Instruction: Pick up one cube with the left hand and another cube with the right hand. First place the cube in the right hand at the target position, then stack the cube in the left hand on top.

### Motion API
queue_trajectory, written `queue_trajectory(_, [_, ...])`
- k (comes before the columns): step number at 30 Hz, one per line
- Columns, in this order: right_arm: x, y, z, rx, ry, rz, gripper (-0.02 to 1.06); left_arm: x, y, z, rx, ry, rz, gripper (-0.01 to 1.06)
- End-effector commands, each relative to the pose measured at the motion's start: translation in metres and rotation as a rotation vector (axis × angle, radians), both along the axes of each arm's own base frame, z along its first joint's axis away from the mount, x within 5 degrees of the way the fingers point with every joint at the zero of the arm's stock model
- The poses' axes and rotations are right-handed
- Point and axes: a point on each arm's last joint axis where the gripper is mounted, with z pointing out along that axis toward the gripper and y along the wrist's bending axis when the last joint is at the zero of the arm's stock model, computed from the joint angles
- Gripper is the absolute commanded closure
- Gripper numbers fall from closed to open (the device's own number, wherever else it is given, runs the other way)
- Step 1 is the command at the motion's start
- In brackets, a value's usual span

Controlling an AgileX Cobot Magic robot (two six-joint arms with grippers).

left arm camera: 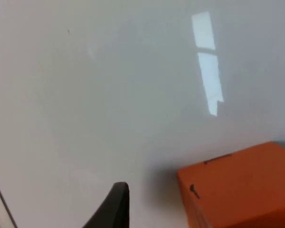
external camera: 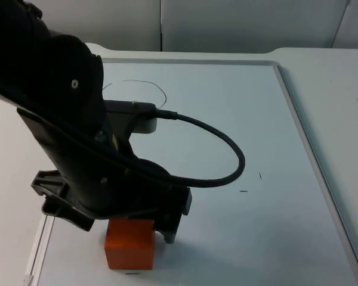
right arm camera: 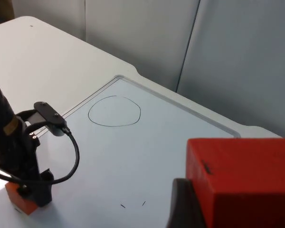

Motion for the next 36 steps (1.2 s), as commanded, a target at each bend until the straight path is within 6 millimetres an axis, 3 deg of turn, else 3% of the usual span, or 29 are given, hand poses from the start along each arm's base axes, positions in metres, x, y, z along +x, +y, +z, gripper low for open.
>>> queue_trajectory(1, [-0.001,0.000,0.000,0.001,-0.020,0.001,1.05,0.000,-0.003,-0.001,-0.011,-0.002,0.011,0.01])
queue_trajectory(8, [-0.001,0.000,0.000,0.001,-0.020,0.001,1.05,0.000,-0.002,-0.018,0.027,0.040,0.005,0.01])
queue_trajectory(15, [-0.001,0.000,0.000,0.001,-0.020,0.001,1.05,0.000,-0.002,-0.018,0.027,0.037,0.003,0.02])
queue_trajectory(17, [-0.001,0.000,0.000,0.001,-0.020,0.001,1.05,0.000,-0.002,-0.018,0.027,0.037,0.003,0.08])
queue_trajectory(20, [-0.001,0.000,0.000,0.001,-0.020,0.001,1.05,0.000,-0.002,-0.018,0.029,0.040,0.003,0.38])
queue_trajectory(21, [-0.001,0.000,0.000,0.001,-0.020,0.001,1.05,0.000,-0.002,-0.018,0.029,0.040,0.003,0.38])
queue_trajectory(25, [-0.001,0.000,0.000,0.001,-0.020,0.001,1.05,-0.002,-0.001,-0.013,0.031,0.044,-0.014,0.87])
queue_trajectory(26, [-0.001,0.000,0.000,0.001,-0.020,0.001,1.05,-0.002,-0.001,-0.013,0.031,0.044,-0.014,0.87])
queue_trajectory(28, [-0.001,0.000,0.000,0.001,-0.020,0.001,1.05,-0.004,0.000,-0.002,0.032,0.032,-0.077,1.04])
queue_trajectory(31, [-0.001,0.000,0.000,0.001,-0.020,0.001,1.05,-0.006,0.002,0.030,-0.011,-0.047,-0.111,1.05])
queue_trajectory(32, [-0.001,0.000,0.000,0.001,-0.020,0.001,1.05,-0.006,0.002,0.030,-0.011,-0.047,-0.111,1.05])
queue_trajectory(35, [-0.001,0.000,0.000,0.001,-0.020,0.001,1.05,-0.012,0.010,0.087,-0.096,-0.217,-0.138,1.05])
queue_trajectory(36, [-0.001,0.000,0.000,0.001,-0.020,0.001,1.05,-0.012,0.010,0.087,-0.096,-0.217,-0.138,1.05])
